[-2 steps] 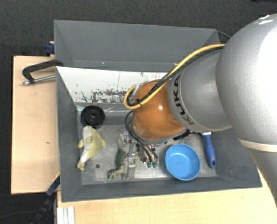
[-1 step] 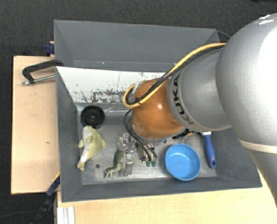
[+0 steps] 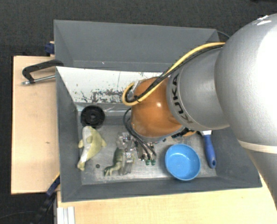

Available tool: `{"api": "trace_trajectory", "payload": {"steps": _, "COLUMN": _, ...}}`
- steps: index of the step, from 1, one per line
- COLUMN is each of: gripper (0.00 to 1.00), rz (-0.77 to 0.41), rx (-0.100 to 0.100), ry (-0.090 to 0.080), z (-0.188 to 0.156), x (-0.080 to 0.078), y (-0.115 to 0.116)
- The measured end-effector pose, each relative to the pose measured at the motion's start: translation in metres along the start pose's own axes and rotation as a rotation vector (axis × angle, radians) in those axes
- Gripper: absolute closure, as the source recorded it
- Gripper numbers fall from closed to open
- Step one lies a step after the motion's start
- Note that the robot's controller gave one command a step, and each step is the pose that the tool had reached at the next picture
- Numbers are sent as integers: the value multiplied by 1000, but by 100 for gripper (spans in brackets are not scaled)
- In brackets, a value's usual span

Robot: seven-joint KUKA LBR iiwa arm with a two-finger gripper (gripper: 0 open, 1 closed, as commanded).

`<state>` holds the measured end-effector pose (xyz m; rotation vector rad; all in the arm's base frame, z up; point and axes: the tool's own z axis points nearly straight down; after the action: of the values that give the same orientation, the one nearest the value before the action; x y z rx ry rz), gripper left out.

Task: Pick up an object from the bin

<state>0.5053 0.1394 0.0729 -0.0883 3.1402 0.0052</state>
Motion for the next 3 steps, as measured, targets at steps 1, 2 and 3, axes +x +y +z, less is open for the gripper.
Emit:
{"api": "trace_trajectory", "payload": {"steps": 1, "gripper": 100, "rz": 13, "rx": -2, "ry": -6, "z": -2, "x": -16, "y": -10}}
{"api": "trace_trajectory", "payload": {"steps": 2, "gripper": 100, "rz": 70, "rx": -5, "ry": -6, "z": -1, "x": -41, "y": -49}}
{"api": "trace_trajectory", "payload": {"steps": 3, "gripper": 100, "rz": 86, "rx": -4, "ry": 0, "z": -1, "x": -57, "y": -52}}
